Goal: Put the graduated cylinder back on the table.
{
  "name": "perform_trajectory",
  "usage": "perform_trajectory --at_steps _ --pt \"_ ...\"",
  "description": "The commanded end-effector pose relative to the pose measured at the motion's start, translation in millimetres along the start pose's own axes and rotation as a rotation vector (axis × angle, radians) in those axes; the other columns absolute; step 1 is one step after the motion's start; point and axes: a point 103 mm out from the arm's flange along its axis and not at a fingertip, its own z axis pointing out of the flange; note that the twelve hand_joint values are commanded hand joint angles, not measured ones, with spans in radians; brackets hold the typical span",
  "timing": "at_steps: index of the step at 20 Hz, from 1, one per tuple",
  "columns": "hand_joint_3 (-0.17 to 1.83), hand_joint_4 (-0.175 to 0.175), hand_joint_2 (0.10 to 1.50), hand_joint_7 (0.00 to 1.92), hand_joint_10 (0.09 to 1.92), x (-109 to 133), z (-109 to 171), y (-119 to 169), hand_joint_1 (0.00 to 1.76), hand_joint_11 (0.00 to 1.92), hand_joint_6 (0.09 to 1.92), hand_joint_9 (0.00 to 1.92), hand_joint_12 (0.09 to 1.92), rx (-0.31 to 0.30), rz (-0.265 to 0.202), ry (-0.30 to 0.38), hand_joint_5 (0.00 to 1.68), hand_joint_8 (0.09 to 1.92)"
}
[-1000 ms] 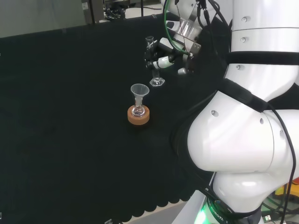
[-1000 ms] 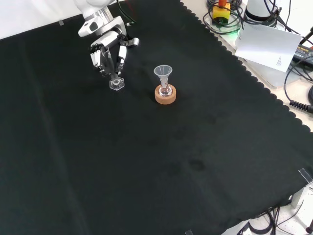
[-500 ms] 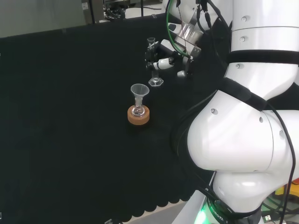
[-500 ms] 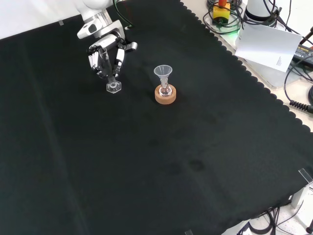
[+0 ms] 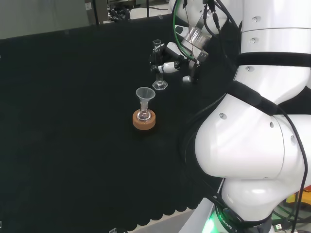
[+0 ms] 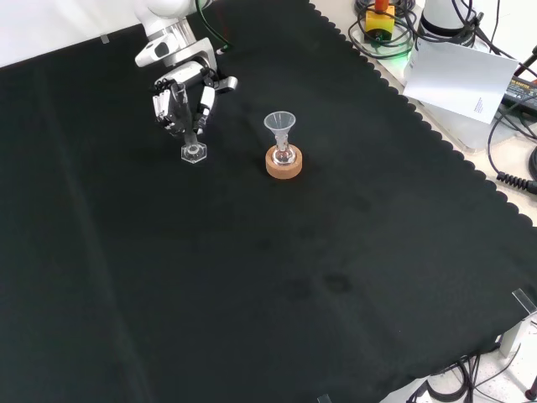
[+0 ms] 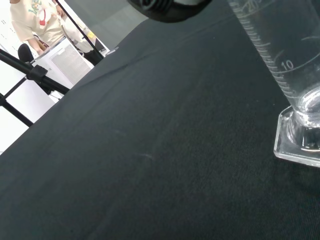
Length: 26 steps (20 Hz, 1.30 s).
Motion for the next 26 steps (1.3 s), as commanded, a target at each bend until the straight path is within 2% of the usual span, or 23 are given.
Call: perform_trajectory --at_steps 1,3,5,6,11,14,16,20,26 --pt "0.01 -0.175 1.17 0.96 0.09 -0.9 1.6 -2.8 1.14 1.06 1.17 1.31 0.9 0.021 0.003 0.021 0.87 0.58" --pt "0.0 -0.175 1.16 0.93 0.09 -1.4 2.0 -4.8 1.14 1.05 1.15 1.29 0.94 0.028 0.005 0.031 0.89 0.6" --pt "0.0 -0.157 1.15 0.92 0.09 -2.0 1.5 -5.9 1.14 1.02 1.11 1.29 0.97 0.044 0.005 0.024 0.91 0.6" --pt "0.0 -0.14 1.15 0.92 0.09 -2.4 0.5 -6.1 1.13 1.0 1.08 1.29 0.99 0.055 0.005 0.017 0.93 0.61" --pt "0.0 -0.008 1.12 0.85 0.09 -4.2 -4.9 -6.1 1.09 0.88 1.02 1.23 1.09 0.072 0.026 0.027 0.96 0.62" --pt "-0.11 -0.025 1.08 0.8 0.09 -4.4 -7.5 -6.2 1.05 0.77 0.76 1.17 1.15 0.07 0.033 0.032 0.87 0.62" --pt "-0.16 -0.036 1.08 0.78 0.09 -4.1 -8.6 -5.6 1.03 0.71 0.69 1.14 1.18 0.078 0.034 0.031 0.82 0.61" --pt "-0.17 -0.046 1.06 0.74 0.09 -4.1 -10.1 -4.2 1.0 0.66 0.65 1.1 1.21 0.085 0.05 0.032 0.75 0.61" --pt "-0.17 -0.055 1.05 0.67 0.09 -4.9 -17.1 -2.8 0.98 0.6 0.64 1.05 1.23 0.049 0.074 0.03 0.68 0.62"
